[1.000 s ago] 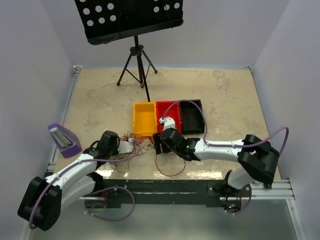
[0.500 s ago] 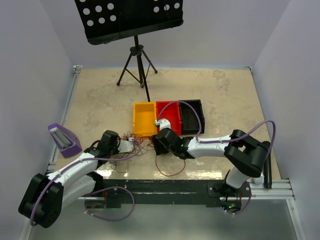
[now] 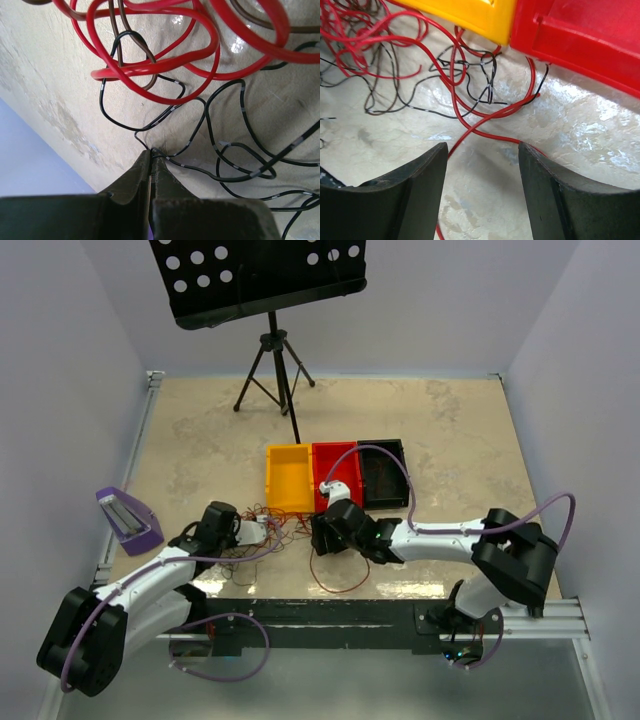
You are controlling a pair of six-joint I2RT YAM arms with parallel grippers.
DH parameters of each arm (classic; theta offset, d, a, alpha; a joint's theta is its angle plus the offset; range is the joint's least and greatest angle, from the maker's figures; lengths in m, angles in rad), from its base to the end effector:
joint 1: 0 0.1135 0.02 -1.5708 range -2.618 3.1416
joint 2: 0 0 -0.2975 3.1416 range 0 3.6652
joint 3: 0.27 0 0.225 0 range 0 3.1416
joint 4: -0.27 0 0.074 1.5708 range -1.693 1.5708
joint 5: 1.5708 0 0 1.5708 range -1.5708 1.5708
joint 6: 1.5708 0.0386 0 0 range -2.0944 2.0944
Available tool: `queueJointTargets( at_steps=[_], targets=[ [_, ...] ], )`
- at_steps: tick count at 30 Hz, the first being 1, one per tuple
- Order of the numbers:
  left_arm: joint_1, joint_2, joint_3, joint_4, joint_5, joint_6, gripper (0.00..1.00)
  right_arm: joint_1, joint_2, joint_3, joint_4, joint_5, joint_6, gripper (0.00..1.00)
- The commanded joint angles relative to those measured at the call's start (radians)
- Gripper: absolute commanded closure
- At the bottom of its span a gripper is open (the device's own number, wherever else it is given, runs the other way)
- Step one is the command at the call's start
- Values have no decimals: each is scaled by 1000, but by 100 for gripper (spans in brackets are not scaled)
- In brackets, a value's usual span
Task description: Untangle the cables
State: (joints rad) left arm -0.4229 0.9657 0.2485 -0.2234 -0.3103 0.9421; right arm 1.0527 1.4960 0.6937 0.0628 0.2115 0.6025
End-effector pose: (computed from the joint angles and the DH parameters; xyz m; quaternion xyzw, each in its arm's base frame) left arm 0.1133 -0.0381 0.1714 0.5553 0.7591 0.2206 0.2582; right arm 0.1428 0.2342 0.2207 -0.1615 0.8963 0.2303 0.3428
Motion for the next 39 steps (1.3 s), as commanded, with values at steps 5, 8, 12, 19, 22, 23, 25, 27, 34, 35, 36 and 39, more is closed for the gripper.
queueJointTargets(
  at_steps=[5, 8, 12, 19, 22, 23, 25, 27, 34, 35, 36, 39],
  targets=[
    [7, -30, -23, -33, 0, -17, 100, -3, -3, 3, 23, -12, 8, 36],
    [7, -27, -31, -25, 0, -17, 100, -3, -28, 33, -21, -8, -6, 35],
    [7, -19, -32, -24, 8, -25, 100, -5, -52, 66, -92, 40, -33, 34],
    [7, -21, -41, -14, 11, -26, 100, -11, -22, 115, -141, 92, -47, 19],
    [7, -25, -43, -16, 11, -28, 100, -19, 15, 93, -81, 37, -49, 16],
    [7, -28, -43, -19, 10, -28, 100, -25, 15, 78, -69, 11, -47, 15],
    [7, -38, -48, -21, 11, -28, 100, -39, 15, 43, 0, -26, -44, 15],
    [7, -44, -54, -21, 11, -23, 100, -45, 20, 27, 23, -37, -41, 14],
    [7, -42, -52, -16, 13, -25, 100, -48, 46, 1, 64, -72, -27, 15],
    [7, -41, -51, -16, 13, -26, 100, -48, 50, -3, 69, -60, -29, 15],
    [7, -38, -49, -16, 14, -28, 100, -48, 55, -9, 75, -60, -24, 16],
    [7, -38, -48, -17, 14, -29, 100, -46, 70, -14, 94, -75, -18, 19]
  ],
)
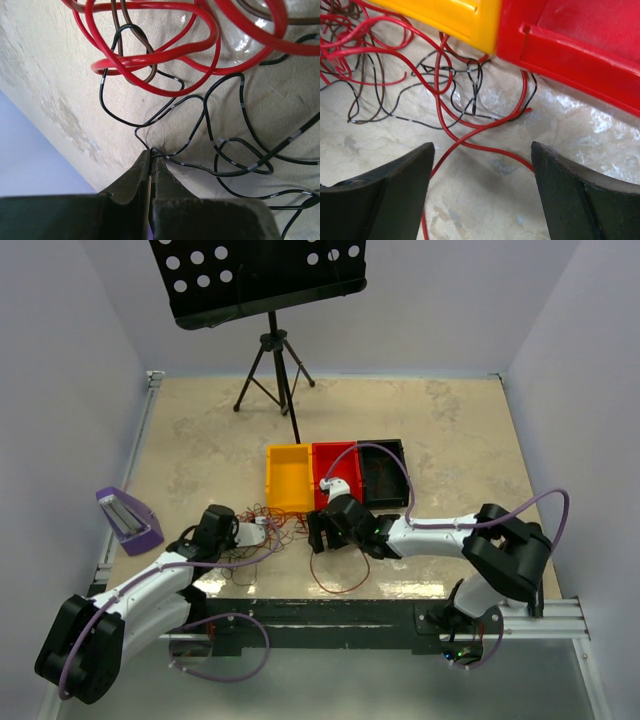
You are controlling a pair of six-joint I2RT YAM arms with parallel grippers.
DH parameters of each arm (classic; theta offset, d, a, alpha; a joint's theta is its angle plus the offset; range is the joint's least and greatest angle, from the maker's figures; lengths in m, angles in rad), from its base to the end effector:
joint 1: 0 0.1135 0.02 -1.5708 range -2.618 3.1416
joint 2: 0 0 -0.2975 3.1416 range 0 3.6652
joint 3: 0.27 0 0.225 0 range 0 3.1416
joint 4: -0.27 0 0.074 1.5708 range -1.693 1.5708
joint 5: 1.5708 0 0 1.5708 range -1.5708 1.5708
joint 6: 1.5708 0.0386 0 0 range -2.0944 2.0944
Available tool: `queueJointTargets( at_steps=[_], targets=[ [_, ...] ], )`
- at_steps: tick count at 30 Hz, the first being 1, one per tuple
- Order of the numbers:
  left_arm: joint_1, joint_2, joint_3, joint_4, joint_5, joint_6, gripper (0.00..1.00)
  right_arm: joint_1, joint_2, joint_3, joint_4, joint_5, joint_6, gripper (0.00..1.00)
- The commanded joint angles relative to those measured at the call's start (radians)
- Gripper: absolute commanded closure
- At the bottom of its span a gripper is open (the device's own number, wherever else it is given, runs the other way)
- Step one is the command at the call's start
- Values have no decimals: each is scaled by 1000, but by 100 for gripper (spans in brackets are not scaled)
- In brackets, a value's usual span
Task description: Untangle the cables
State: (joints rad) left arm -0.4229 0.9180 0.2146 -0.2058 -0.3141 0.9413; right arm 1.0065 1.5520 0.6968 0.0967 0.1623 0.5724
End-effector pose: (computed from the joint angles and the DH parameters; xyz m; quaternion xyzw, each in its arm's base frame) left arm 0.1066 -0.0349 0.1680 0.5495 0.7572 0.2252 0.2722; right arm 0.1568 0.2361 0.2096 -0.1659 0.9010 0.2271 0.3302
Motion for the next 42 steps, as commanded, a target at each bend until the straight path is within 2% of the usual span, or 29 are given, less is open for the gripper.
queueJointTargets(
  at_steps=[1, 8, 12, 19, 22, 25, 30, 34, 42],
  targets=[
    [7, 10, -14, -35, 18, -27, 100, 1, 19, -19, 66, -30, 14, 20],
    [7, 8, -6, -41, 20, -32, 100, 50, 42, -3, 35, 41, 76, 28],
    [7, 7, 3, -53, 26, -35, 100, 142, 123, 61, -87, 189, 173, 42],
    [7, -5, 2, -66, 29, -32, 100, 224, 151, 70, -143, 272, 296, 62],
    [7, -16, 0, -69, 29, -29, 100, 233, 128, 61, -155, 287, 320, 74],
    [7, -19, -1, -69, 27, -29, 100, 236, 103, 50, -172, 307, 336, 100],
    [7, -16, -3, -66, 24, -27, 100, 238, 21, 56, -235, 356, 371, 100],
    [7, -10, -14, -47, 10, -15, 100, 238, -163, 63, -302, 367, 394, 100],
    [7, 10, -72, 17, -31, 31, 100, 231, -493, 160, -615, 496, 471, 100]
  ],
)
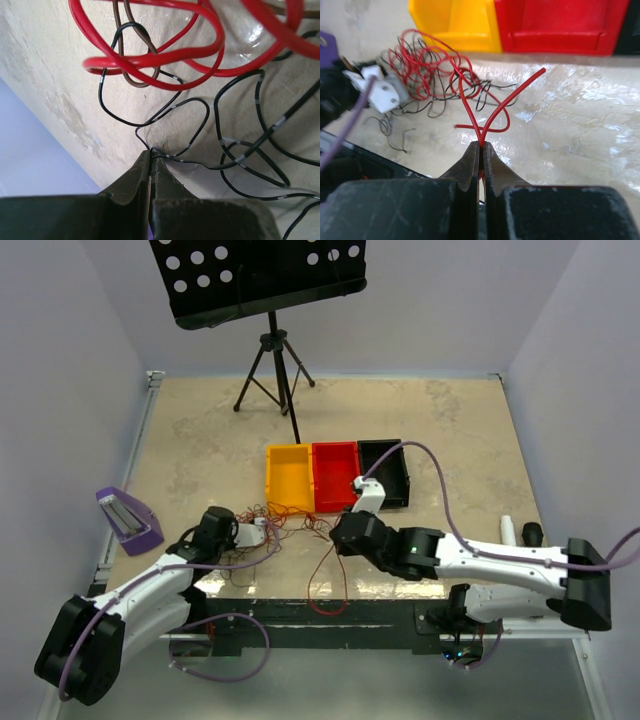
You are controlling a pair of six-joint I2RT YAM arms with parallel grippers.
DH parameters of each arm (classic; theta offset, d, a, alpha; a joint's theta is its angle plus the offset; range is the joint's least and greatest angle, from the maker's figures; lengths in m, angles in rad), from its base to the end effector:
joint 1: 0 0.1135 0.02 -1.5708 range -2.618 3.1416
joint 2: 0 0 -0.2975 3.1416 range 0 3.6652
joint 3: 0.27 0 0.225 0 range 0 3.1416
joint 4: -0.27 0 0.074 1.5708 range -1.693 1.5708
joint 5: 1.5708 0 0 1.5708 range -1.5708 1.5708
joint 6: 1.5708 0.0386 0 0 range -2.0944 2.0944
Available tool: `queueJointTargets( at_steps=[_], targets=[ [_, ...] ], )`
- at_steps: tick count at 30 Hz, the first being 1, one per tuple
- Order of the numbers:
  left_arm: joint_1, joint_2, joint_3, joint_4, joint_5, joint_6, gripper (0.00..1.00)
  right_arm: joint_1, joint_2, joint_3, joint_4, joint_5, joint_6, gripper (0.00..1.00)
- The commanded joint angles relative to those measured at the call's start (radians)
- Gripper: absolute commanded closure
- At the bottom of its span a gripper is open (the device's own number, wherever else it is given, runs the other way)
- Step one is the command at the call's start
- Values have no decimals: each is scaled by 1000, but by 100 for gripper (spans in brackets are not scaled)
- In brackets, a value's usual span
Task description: Untangle the cables
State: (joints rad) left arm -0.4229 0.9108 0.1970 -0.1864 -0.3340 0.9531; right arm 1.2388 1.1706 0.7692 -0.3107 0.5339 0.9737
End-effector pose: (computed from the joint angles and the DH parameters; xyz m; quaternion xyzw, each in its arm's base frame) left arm 0.1050 -0.0334 0.1654 0.5490 0.7541 0.2365 0.2720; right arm 0.0865 0.1905 0.2879 -0.0071 0.8839 0.2515 0.3943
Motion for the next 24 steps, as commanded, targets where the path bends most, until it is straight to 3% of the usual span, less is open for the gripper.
queueJointTargets(
  at_steps=[1, 7, 16, 24],
  targets=[
    [7, 17, -59, 1, -13, 22, 100, -2, -142, 108, -247, 152, 71, 100],
    [7, 17, -80, 8, -19, 29, 100, -59, -272, 329, -456, 311, 42, 100],
    [7, 28, -105, 34, -30, 39, 100, -75, -292, 671, -734, 535, 46, 100],
    [7, 33, -113, 54, -36, 55, 100, -76, -305, 817, -685, 548, -102, 100]
  ],
)
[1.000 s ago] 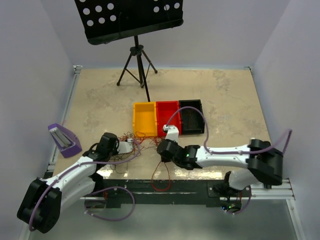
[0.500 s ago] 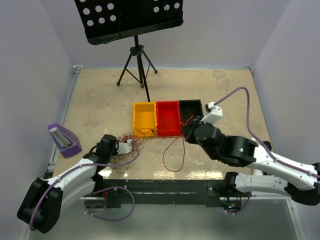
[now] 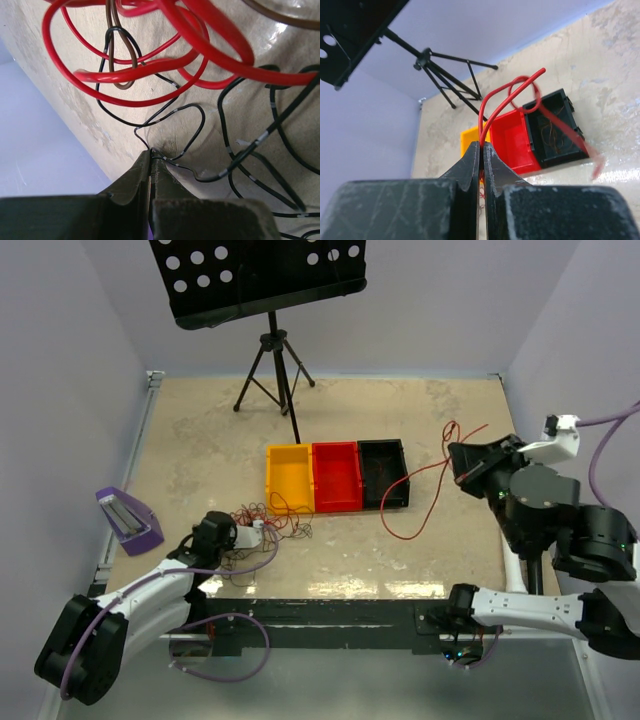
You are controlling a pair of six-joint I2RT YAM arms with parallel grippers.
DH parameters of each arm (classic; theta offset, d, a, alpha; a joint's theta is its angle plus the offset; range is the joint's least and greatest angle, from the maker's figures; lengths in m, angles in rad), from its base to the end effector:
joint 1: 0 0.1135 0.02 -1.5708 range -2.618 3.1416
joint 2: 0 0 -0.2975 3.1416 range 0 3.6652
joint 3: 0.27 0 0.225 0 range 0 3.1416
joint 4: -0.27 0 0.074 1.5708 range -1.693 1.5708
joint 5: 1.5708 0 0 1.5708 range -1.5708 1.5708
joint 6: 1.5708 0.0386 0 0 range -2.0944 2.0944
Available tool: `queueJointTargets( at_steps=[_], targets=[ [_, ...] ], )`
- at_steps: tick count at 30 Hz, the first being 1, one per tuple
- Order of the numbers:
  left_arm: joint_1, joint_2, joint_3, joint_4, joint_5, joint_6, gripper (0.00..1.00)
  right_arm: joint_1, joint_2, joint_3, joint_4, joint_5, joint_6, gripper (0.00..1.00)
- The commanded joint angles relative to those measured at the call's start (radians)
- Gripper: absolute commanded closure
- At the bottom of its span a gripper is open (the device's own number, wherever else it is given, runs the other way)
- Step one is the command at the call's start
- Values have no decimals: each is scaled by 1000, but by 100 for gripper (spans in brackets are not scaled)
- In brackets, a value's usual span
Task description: Untangle the cables
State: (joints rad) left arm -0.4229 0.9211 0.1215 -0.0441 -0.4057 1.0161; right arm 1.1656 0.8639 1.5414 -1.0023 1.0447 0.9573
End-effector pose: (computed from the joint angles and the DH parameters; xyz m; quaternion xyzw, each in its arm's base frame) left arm 0.1038 -0.0300 0.1549 0.5494 0.7358 0.2819 0.2781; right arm 0.0491 0.0297 0.4926 0.2164 0.7303 0.2439 0.6003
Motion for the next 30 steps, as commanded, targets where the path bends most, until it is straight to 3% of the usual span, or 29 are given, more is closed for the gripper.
queueJointTargets(
  at_steps=[1, 7, 12, 17, 23, 27, 30],
  targets=[
    [7, 25, -33, -91, 39, -11, 100, -3, 13, 37, 17, 26, -97, 100],
    [7, -20, 39, -190, 86, -71, 100, -3, 44, -43, 174, -38, -195, 100],
    [7, -93, 176, -358, 212, -143, 100, -7, 98, -107, 299, -87, -268, 100],
    [7, -99, 282, -447, 297, -192, 100, -90, 182, -230, 503, -170, -403, 100],
    [7, -126, 285, -481, 306, -192, 100, -141, 322, -334, 810, -184, -587, 100],
    [7, -156, 270, -490, 292, -186, 100, -181, 427, -349, 913, -247, -650, 100],
    [7, -171, 260, -493, 288, -185, 100, -195, 498, -362, 985, -212, -695, 100]
  ],
)
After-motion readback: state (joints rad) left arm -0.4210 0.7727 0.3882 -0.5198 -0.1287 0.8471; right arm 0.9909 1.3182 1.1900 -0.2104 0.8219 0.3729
